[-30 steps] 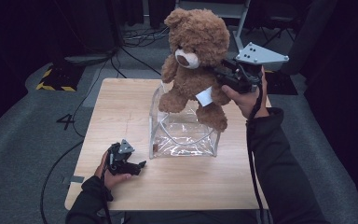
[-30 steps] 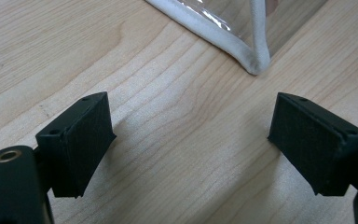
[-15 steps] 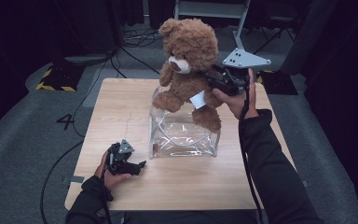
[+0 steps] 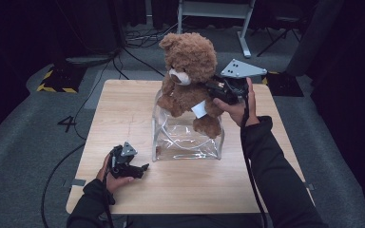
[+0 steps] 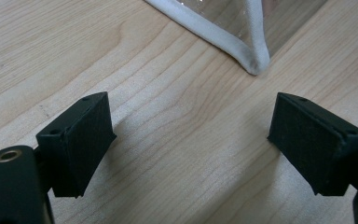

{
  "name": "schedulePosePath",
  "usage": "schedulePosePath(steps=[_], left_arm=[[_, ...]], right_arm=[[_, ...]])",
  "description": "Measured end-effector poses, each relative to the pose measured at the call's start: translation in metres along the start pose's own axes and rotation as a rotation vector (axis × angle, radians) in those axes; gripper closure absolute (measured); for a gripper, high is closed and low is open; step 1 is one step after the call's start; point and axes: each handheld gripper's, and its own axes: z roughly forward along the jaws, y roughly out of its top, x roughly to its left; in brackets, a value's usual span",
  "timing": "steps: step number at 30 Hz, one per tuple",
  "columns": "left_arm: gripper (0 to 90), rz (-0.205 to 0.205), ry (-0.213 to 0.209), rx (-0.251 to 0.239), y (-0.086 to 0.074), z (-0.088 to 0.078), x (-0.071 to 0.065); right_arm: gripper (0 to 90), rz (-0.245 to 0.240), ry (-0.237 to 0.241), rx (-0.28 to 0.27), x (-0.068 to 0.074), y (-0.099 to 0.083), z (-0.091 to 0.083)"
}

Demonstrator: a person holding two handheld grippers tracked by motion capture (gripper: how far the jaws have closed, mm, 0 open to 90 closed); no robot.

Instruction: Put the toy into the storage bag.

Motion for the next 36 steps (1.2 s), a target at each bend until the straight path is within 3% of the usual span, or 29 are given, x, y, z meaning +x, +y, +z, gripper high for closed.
schedulePosePath(steps=[8, 13, 14, 15, 24, 30, 36], left_arm=[[13.8, 0.002, 0.001, 0.001, 0.0, 0.0, 0.0], [13.8, 0.002, 0.001, 0.0, 0.0, 0.0, 0.0], [13.8, 0.002, 0.001, 0.001, 0.0, 0.0, 0.0], [13.8, 0.002, 0.001, 0.001, 0.0, 0.0, 0.0], [13.8, 0.001, 0.001, 0.0, 0.0, 0.0, 0.0], [13.8, 0.001, 0.001, 0.0, 0.0, 0.0, 0.0], [13.8, 0.001, 0.001, 0.0, 0.0, 0.0, 0.0]], right_arm=[[69.6, -0.048, 0.022, 0.03, 0.012, -0.006, -0.005], [69.6, -0.038, 0.021, 0.018, 0.012, -0.01, -0.013], [69.7, -0.006, 0.017, 0.005, 0.009, -0.011, -0.018], [69.7, -0.006, 0.017, 0.005, 0.009, -0.011, -0.018], [69.8, 0.007, -0.087, 0.019, 0.0, -0.002, -0.03], [70.1, 0.007, -0.08, 0.0, 0.003, 0.007, -0.034], [70.3, 0.001, -0.11, -0.006, 0.005, 0.015, -0.04]])
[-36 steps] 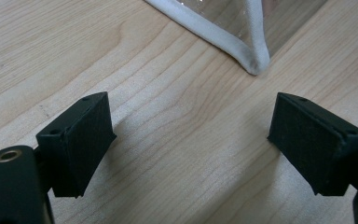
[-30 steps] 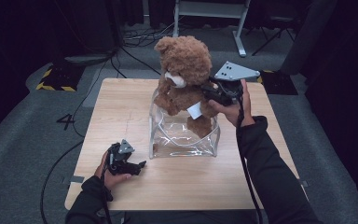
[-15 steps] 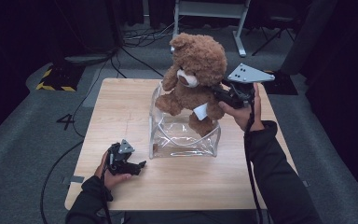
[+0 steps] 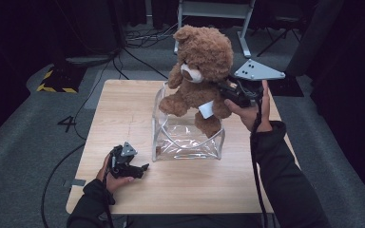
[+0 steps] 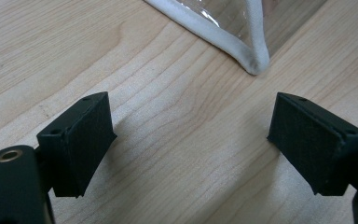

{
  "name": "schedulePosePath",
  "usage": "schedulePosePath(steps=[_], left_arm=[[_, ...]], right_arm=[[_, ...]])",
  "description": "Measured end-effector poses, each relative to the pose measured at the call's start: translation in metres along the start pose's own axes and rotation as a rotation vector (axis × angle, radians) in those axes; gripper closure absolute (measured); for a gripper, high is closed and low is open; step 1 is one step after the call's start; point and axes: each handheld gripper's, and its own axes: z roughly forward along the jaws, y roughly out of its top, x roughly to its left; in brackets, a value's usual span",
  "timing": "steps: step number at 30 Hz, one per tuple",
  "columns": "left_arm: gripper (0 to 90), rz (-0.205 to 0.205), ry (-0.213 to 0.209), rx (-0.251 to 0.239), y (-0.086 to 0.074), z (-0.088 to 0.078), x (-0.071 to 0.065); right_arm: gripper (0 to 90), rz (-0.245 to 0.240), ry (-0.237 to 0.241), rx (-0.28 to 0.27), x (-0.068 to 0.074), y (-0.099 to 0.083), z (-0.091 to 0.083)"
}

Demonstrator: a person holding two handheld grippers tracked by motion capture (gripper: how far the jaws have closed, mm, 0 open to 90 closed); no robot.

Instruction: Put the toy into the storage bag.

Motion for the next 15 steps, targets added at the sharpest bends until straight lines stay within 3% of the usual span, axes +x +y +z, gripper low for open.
schedulePosePath(steps=[4, 5, 15], left_arm=[[13.8, 0.0, 0.0, 0.0, 0.0, 0.0, 0.0], [13.8, 0.0, 0.0, 0.0, 0.0, 0.0, 0.0], [13.8, 0.0, 0.0, 0.0, 0.0, 0.0, 0.0]], right_arm=[[70.4, 0.014, -0.022, 0.002, -0.004, -0.002, -0.005], [70.4, 0.038, -0.028, -0.004, -0.007, -0.004, -0.006], [70.4, 0.048, -0.052, -0.01, -0.011, -0.006, -0.015]])
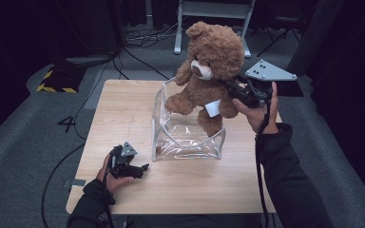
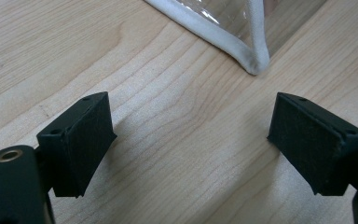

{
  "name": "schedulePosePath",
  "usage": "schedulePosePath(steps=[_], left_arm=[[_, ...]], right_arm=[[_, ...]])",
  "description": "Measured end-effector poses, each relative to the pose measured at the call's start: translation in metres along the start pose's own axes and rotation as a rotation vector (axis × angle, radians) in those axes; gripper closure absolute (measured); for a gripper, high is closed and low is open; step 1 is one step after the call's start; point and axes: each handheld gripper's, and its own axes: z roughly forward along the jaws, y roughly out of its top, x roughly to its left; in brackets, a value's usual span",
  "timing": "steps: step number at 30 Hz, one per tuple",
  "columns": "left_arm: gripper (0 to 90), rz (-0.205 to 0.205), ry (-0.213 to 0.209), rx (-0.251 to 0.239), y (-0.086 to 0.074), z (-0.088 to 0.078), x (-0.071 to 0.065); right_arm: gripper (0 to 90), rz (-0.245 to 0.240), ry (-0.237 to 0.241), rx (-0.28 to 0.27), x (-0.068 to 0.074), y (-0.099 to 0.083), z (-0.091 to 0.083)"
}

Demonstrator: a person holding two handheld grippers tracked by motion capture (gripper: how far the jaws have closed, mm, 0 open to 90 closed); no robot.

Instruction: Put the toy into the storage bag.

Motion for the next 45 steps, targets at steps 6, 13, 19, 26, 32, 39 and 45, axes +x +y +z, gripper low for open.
schedulePosePath(steps=[6, 13, 19, 26, 32, 39, 45], left_arm=[[13.9, 0.0, 0.001, 0.0, 0.0, 0.0, 0.0], [13.8, -0.001, 0.0, 0.0, 0.0, 0.0, 0.0], [13.8, 0.0, 0.0, -0.001, 0.0, 0.0, 0.0], [13.8, 0.0, 0.0, 0.0, 0.0, 0.0, 0.0], [13.9, 0.0, 0.0, 0.0, 0.0, 0.0, 0.0], [13.8, 0.0, 0.0, 0.0, 0.0, 0.0, 0.0], [13.9, 0.0, 0.001, 0.0, 0.0, 0.0, 0.0]], right_arm=[[70.6, -0.002, -0.021, 0.002, -0.001, -0.001, -0.004], [70.6, -0.031, 0.059, 0.064, 0.015, -0.015, 0.019], [70.4, -0.045, 0.098, 0.093, 0.026, -0.014, 0.029], [70.4, -0.065, 0.113, 0.074, 0.036, -0.006, 0.024], [70.6, -0.043, 0.143, 0.076, 0.041, -0.007, 0.023], [70.6, -0.053, 0.155, 0.112, 0.046, -0.018, 0.03], [70.7, -0.087, 0.181, 0.084, 0.058, -0.011, 0.02]])
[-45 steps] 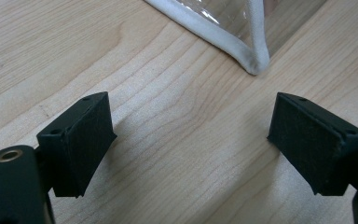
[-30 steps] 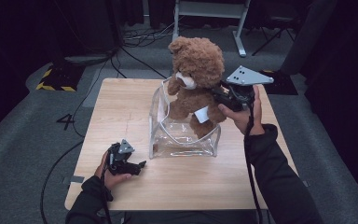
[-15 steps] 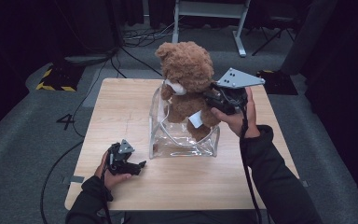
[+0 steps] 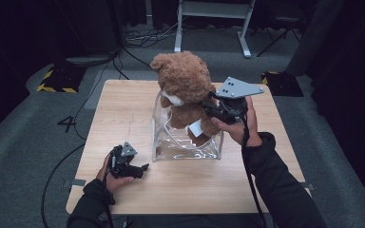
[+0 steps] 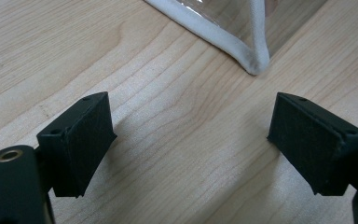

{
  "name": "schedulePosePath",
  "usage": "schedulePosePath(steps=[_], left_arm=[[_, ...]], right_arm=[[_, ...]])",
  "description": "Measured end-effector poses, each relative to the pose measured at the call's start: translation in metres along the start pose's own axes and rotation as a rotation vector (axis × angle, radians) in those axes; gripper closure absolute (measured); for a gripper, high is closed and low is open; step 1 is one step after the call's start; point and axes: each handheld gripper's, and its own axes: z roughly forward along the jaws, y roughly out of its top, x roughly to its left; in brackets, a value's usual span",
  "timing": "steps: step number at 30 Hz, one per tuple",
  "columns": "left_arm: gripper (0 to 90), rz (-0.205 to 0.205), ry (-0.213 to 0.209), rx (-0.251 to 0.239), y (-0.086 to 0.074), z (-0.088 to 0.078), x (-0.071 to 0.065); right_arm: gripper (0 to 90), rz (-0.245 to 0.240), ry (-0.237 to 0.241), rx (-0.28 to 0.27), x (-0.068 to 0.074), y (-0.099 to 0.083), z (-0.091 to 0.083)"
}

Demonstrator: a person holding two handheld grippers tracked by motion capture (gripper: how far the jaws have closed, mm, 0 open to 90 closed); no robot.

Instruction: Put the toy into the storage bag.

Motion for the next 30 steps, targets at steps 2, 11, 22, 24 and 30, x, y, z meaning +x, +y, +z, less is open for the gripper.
schedulePosePath(steps=[2, 11, 22, 24, 30], left_arm=[[13.8, 0.0, 0.0, 0.0, 0.0, 0.0, 0.0], [13.9, 0.0, -0.001, 0.0, 0.0, 0.0, 0.0], [13.9, -0.002, -0.002, -0.001, 0.0, 0.0, 0.0], [13.9, -0.002, -0.002, 0.0, 0.0, 0.0, 0.0], [13.9, -0.003, -0.002, -0.001, 0.0, 0.0, 0.0]], right_arm=[[70.7, 0.001, 0.018, 0.0, 0.004, 0.001, 0.0], [70.9, 0.033, 0.026, 0.048, 0.003, -0.009, 0.014], [70.6, 0.117, 0.013, 0.178, -0.019, -0.059, 0.041], [70.7, 0.127, 0.021, 0.17, -0.022, -0.064, 0.042], [70.6, 0.131, 0.016, 0.198, -0.027, -0.074, 0.047]])
